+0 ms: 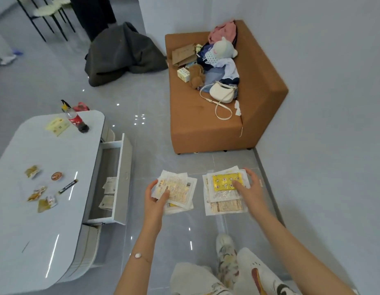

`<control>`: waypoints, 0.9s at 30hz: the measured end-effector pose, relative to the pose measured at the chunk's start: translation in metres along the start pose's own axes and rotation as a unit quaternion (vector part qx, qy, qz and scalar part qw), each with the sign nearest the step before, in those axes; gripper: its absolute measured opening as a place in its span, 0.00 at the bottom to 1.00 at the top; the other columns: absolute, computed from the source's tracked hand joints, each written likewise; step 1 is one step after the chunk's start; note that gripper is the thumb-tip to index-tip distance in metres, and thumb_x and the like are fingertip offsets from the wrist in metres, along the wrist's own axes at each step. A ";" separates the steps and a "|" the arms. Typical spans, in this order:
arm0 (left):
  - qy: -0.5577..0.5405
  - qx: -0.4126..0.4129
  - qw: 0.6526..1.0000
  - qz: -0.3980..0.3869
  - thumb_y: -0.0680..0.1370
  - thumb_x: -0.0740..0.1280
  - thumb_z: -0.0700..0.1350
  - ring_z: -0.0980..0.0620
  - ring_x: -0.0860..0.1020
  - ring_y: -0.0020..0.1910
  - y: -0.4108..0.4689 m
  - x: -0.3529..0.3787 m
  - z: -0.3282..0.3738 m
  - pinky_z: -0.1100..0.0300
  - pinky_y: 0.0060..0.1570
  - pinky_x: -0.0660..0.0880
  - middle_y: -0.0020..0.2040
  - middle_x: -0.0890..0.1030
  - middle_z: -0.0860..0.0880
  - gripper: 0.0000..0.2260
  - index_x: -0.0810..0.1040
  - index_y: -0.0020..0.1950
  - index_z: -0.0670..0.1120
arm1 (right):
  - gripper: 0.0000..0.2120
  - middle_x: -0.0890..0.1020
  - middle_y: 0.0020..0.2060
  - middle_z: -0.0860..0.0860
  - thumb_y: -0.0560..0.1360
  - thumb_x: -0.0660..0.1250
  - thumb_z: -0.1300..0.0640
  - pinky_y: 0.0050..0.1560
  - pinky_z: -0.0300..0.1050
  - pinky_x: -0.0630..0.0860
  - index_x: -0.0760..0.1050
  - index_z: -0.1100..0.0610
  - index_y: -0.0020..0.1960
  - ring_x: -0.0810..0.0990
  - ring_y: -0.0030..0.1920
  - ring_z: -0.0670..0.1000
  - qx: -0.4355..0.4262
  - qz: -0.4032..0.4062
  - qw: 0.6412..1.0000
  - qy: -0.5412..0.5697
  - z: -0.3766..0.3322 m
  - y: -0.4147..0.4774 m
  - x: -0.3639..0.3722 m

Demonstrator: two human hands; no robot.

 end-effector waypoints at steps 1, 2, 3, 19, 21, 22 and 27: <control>-0.006 -0.003 1.000 0.015 0.76 0.70 0.39 0.46 0.80 0.57 0.009 -0.005 0.002 0.44 0.55 0.79 0.60 0.79 0.48 0.21 0.70 0.65 0.55 | 0.25 0.79 0.49 0.47 0.75 0.70 0.62 0.30 0.37 0.78 0.66 0.47 0.67 0.83 0.41 0.46 -0.003 -0.014 1.000 -0.008 -0.005 0.012 0.011; -0.012 -0.004 0.999 0.029 0.76 0.70 0.39 0.46 0.81 0.56 0.018 -0.008 0.006 0.45 0.54 0.79 0.60 0.79 0.47 0.21 0.70 0.66 0.55 | 0.25 0.79 0.50 0.48 0.75 0.70 0.62 0.31 0.37 0.78 0.66 0.47 0.68 0.83 0.41 0.46 -0.002 -0.029 0.999 -0.017 -0.009 0.025 0.022; -0.018 -0.004 0.999 0.042 0.76 0.70 0.39 0.46 0.81 0.56 0.028 -0.012 0.009 0.45 0.53 0.80 0.60 0.79 0.47 0.21 0.70 0.66 0.54 | 0.26 0.79 0.51 0.50 0.74 0.70 0.62 0.32 0.38 0.79 0.66 0.47 0.67 0.83 0.42 0.47 -0.002 -0.046 0.999 -0.025 -0.013 0.038 0.033; -0.161 -0.016 0.929 0.332 0.76 0.69 0.37 0.44 0.80 0.56 0.129 -0.081 0.053 0.41 0.57 0.77 0.61 0.78 0.45 0.21 0.69 0.67 0.50 | 0.24 0.78 0.51 0.44 0.74 0.70 0.63 0.37 0.31 0.75 0.68 0.49 0.65 0.81 0.43 0.37 -0.021 -0.340 0.925 -0.172 -0.098 0.208 0.254; -0.185 -0.021 0.912 0.366 0.76 0.69 0.38 0.45 0.80 0.56 0.129 -0.092 0.052 0.41 0.57 0.77 0.62 0.78 0.45 0.22 0.70 0.67 0.51 | 0.24 0.78 0.52 0.45 0.74 0.71 0.62 0.40 0.34 0.76 0.68 0.49 0.66 0.80 0.47 0.40 -0.021 -0.366 0.911 -0.186 -0.105 0.217 0.285; -0.196 -0.022 0.904 0.380 0.76 0.70 0.39 0.45 0.80 0.56 0.130 -0.097 0.052 0.41 0.57 0.77 0.62 0.78 0.45 0.21 0.70 0.66 0.53 | 0.24 0.78 0.54 0.46 0.74 0.71 0.62 0.41 0.35 0.76 0.69 0.49 0.66 0.80 0.49 0.43 -0.020 -0.376 0.907 -0.188 -0.107 0.222 0.300; -0.223 -0.022 0.878 0.423 0.75 0.71 0.38 0.43 0.80 0.57 0.152 -0.131 0.052 0.39 0.56 0.77 0.60 0.80 0.46 0.20 0.72 0.62 0.55 | 0.24 0.79 0.52 0.48 0.74 0.71 0.61 0.45 0.45 0.80 0.67 0.46 0.65 0.82 0.48 0.49 -0.011 -0.407 0.892 -0.197 -0.116 0.240 0.381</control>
Point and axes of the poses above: each hand's wrist, its own y-axis towards the middle knuckle, its own x-axis out of the palm, z = x × y, the point moved 4 cm from there along y, towards the middle knuckle
